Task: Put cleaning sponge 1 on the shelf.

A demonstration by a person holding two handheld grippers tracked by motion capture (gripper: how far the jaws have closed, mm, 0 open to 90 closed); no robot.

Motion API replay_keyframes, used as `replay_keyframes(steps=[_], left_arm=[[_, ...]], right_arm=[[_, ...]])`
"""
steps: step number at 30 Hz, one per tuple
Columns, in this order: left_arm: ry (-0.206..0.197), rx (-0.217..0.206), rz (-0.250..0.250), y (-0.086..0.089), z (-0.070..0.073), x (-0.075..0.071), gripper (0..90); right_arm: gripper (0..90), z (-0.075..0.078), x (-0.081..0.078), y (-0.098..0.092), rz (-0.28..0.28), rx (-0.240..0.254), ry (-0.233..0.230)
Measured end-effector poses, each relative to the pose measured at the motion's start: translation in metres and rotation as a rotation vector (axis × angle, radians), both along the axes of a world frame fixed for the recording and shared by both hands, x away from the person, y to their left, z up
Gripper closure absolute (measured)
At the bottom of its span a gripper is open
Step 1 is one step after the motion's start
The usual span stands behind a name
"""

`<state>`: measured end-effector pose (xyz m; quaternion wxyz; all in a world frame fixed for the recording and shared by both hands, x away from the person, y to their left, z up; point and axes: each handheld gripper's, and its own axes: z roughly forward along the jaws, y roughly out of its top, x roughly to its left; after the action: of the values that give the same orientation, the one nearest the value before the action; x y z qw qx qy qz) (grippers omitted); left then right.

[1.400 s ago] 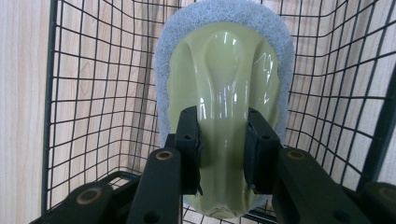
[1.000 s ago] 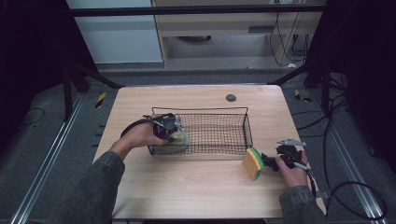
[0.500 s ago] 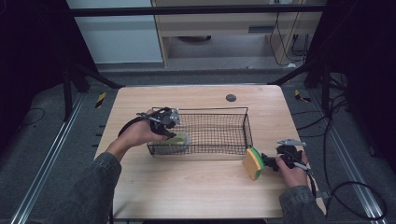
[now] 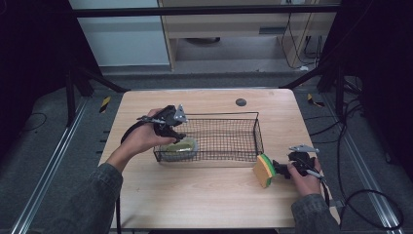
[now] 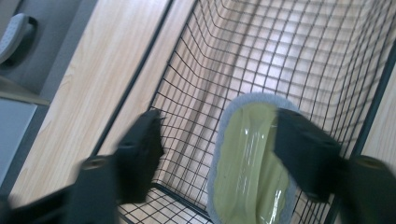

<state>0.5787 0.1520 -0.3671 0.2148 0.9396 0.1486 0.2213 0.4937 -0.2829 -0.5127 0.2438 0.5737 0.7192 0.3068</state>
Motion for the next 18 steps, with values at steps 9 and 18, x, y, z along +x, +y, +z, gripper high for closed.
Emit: replay_keyframes(steps=[9, 18], left_arm=[[0.013, -0.187, 0.076, 0.012, 0.008, -0.016, 10.4], [-0.021, -0.227, 0.104, 0.037, 0.002, -0.046, 6.0]], right_arm=[[0.4, 0.0, 0.0, 0.0, -0.002, 0.002, 0.0], [0.4, 0.0, 0.0, 0.0, -0.006, 0.001, -0.001]])
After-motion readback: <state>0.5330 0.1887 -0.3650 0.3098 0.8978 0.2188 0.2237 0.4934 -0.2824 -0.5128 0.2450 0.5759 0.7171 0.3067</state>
